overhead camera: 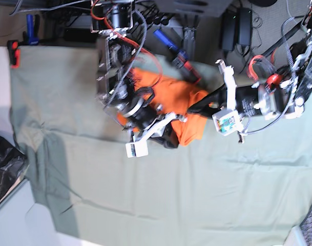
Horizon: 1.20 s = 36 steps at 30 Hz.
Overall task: Fold the T-shirt properly
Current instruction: 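Press the folded bundle with the right gripper while the left gripper grasps its edge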
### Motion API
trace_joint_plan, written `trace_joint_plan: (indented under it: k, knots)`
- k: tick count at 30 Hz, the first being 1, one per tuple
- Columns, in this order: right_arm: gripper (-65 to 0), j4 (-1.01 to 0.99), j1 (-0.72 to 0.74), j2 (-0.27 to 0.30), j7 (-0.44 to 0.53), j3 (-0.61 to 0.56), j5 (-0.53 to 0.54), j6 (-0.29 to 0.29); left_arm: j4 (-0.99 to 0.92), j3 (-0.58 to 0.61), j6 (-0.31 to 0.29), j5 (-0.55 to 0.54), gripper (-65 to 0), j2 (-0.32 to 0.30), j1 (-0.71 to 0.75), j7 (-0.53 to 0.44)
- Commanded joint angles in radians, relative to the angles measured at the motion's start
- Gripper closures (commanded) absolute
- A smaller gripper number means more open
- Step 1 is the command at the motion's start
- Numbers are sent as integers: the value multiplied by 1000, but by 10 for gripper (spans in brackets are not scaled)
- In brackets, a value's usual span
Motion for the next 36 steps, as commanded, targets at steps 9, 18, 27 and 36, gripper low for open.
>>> trace_joint_plan:
  k: [9, 18, 27, 36]
  knots:
    - [0, 89, 27, 24, 31, 67, -113, 127, -16, -5, -9, 28, 0, -111, 32, 10]
    - [0, -48, 87, 177, 58, 115, -178, 127, -140, 82, -9, 137, 0, -81, 77, -81]
    - [0, -100, 104, 194, 50, 108, -136, 127, -229, 156, -9, 312, 0, -26, 56, -187]
    - [0, -100, 103, 209, 12, 84, -72, 127, -384, 156, -9, 312, 0, 4, -84, -201]
